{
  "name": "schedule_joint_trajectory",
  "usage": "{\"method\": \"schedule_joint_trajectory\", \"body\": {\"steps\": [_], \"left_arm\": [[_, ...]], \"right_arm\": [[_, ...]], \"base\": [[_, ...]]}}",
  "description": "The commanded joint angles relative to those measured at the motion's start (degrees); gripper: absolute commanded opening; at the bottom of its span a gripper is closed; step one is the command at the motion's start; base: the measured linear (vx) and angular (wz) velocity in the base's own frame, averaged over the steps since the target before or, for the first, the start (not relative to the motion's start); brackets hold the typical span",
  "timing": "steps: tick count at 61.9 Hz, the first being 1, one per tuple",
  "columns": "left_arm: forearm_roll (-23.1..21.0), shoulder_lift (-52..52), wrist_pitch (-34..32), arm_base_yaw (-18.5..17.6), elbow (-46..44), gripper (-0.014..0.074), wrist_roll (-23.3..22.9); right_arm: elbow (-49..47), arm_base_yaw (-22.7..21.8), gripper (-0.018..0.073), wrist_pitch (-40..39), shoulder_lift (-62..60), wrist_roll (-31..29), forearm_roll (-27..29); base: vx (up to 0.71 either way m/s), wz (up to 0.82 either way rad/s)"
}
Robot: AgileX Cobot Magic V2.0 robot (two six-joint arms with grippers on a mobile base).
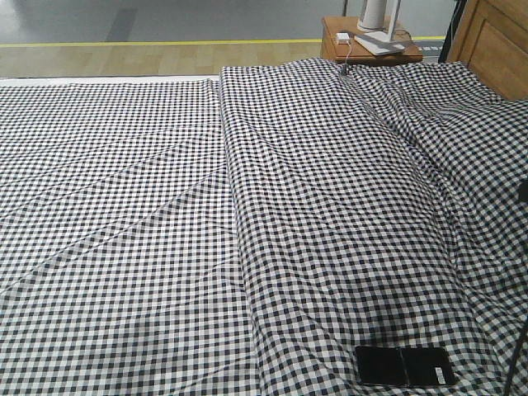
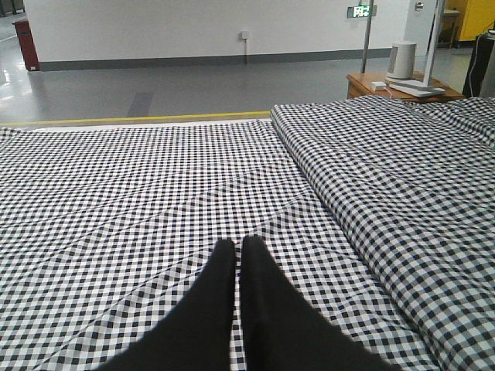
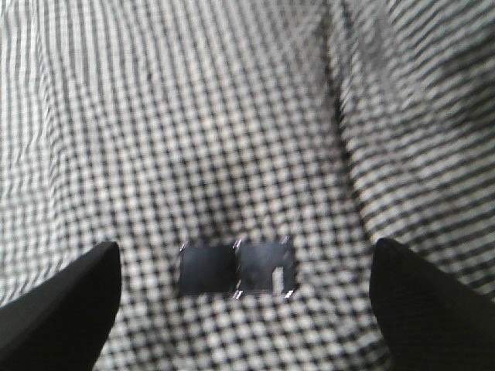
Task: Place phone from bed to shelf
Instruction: 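Lower the open right gripper over the black phone on the bed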
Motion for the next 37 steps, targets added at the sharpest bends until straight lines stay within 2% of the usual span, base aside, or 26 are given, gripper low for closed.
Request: {"method": "schedule_joint_trajectory", "body": {"steps": [1,12,19,23,37], "left_arm": [[-0.3,-0.4,-4.3,-0.1,0.0,0.0001,-0.2],[-0.3,-0.4,-4.3,-0.1,0.0,0.0001,-0.2],[-0.3,-0.4,-4.3,-0.1,0.0,0.0001,-0.2],[-0.3,-0.4,-4.3,-0.1,0.0,0.0001,-0.2],[-0.3,-0.4,-4.3,-0.1,0.0,0.0001,-0.2]], "right_arm": [[-1.9,-2.0,0.0602,0.1,2.4,-4.5,4.7],[-1.9,-5.0,0.0594,-0.1,9.8,-12.5,6.8],[-1.9,-7.5,0.0594,-0.2,15.2,-15.5,7.5],[-1.9,-8.8,0.0594,-1.0,18.2,-17.5,9.9],[-1.9,-11.7,0.0594,0.5,29.0,-29.8,20.0]], "base": [[0.00,0.00],[0.00,0.00],[0.00,0.00],[0.00,0.00],[0.00,0.00]]}}
